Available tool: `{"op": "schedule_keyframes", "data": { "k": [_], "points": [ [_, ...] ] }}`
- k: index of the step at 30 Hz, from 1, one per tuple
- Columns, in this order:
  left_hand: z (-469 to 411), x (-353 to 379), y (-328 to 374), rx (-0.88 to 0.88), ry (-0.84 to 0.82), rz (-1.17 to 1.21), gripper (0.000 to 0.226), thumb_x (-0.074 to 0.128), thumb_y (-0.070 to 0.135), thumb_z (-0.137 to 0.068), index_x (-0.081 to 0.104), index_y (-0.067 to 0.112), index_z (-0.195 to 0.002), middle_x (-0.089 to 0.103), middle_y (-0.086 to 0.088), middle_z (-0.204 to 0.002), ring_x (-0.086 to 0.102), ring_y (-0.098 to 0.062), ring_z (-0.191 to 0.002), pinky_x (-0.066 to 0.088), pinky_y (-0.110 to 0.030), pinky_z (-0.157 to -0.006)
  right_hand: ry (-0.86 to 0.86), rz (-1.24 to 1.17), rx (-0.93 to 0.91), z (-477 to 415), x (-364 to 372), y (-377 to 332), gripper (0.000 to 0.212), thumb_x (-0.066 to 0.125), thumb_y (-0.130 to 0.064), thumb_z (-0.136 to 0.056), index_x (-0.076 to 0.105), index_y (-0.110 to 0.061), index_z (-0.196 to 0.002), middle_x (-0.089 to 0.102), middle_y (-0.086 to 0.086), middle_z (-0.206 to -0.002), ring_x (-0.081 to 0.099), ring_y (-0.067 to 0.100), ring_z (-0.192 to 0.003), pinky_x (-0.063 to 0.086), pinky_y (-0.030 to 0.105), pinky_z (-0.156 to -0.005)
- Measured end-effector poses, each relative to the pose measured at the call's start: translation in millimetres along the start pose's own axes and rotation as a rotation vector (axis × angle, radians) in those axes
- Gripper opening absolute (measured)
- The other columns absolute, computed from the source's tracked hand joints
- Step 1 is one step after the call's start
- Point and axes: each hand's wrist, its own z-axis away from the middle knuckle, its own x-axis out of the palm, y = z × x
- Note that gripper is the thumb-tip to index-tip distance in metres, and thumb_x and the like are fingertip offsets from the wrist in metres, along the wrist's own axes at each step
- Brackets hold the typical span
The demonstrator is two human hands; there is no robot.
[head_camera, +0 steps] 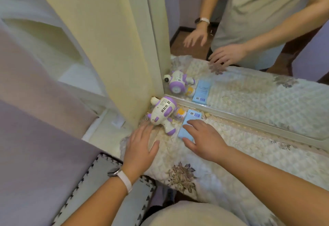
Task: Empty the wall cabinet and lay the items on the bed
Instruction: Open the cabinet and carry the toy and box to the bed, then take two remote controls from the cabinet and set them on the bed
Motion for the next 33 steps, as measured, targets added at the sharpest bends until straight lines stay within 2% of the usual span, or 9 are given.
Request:
{"op": "schedule_keyframes", "data": {
  "k": [5, 9, 14, 20, 24, 33],
  "points": [
    [57, -30, 7, 0.015, 0.071, -0.219, 0.046, 0.051, 0.043, -0.090, 0.059, 0.017, -0.127, 0.059, -0.003, -0.130, 0.053, -0.024, -0.120, 0.039, -0.041, -0.101, -0.003, 0.049, -0.267, 3, -11, -25, 0.049, 0.041, -0.052, -0.089, 0.062, -0.018, -0.117, 0.061, 0.005, -0.124, 0.056, 0.028, -0.114, 0.049, 0.041, -0.086],
    [109, -56, 6, -0.088, 0.066, -0.324, 0.048, 0.047, 0.045, -0.093, 0.058, 0.018, -0.130, 0.057, -0.004, -0.135, 0.050, -0.025, -0.127, 0.035, -0.044, -0.106, -0.024, 0.044, -0.454, 8, -13, -58, 0.049, 0.042, -0.051, -0.090, 0.062, -0.016, -0.117, 0.062, 0.007, -0.122, 0.057, 0.029, -0.111, 0.049, 0.042, -0.085],
    [174, -87, 2, -0.228, 0.159, -0.389, 0.047, 0.047, 0.043, -0.093, 0.059, 0.017, -0.129, 0.059, -0.005, -0.133, 0.052, -0.026, -0.127, 0.036, -0.048, -0.107, -0.014, 0.003, -0.679, 15, -22, -117, 0.047, 0.045, -0.050, -0.091, 0.060, -0.017, -0.121, 0.060, 0.005, -0.126, 0.054, 0.027, -0.116, 0.047, 0.042, -0.090],
    [265, -120, -6, -0.456, 0.225, -0.469, 0.047, 0.051, 0.044, -0.092, 0.059, 0.018, -0.130, 0.058, -0.007, -0.135, 0.052, -0.027, -0.126, 0.036, -0.049, -0.108, -0.048, -0.016, -0.963, 33, -14, -209, 0.050, 0.043, -0.052, -0.093, 0.056, -0.019, -0.128, 0.056, 0.002, -0.128, 0.048, 0.024, -0.122, 0.042, 0.039, -0.097],
    [352, -146, 2, -0.653, 0.285, -0.525, 0.047, 0.046, 0.045, -0.093, 0.060, 0.019, -0.129, 0.059, -0.006, -0.134, 0.052, -0.026, -0.127, 0.033, -0.047, -0.110, -0.055, -0.048, -1.172, 66, -1, -281, 0.048, 0.046, -0.050, -0.092, 0.057, -0.018, -0.126, 0.058, 0.003, -0.124, 0.051, 0.025, -0.117, 0.046, 0.040, -0.091],
    [579, -189, 48, -1.032, 0.423, -0.526, 0.050, 0.043, 0.047, -0.094, 0.053, 0.025, -0.138, 0.049, 0.000, -0.146, 0.038, -0.020, -0.139, 0.020, -0.041, -0.116, -0.056, -0.091, -1.485, 216, 19, -428, 0.048, 0.045, -0.049, -0.092, 0.061, -0.017, -0.124, 0.060, 0.006, -0.124, 0.054, 0.028, -0.116, 0.047, 0.041, -0.091]
  ]
}}
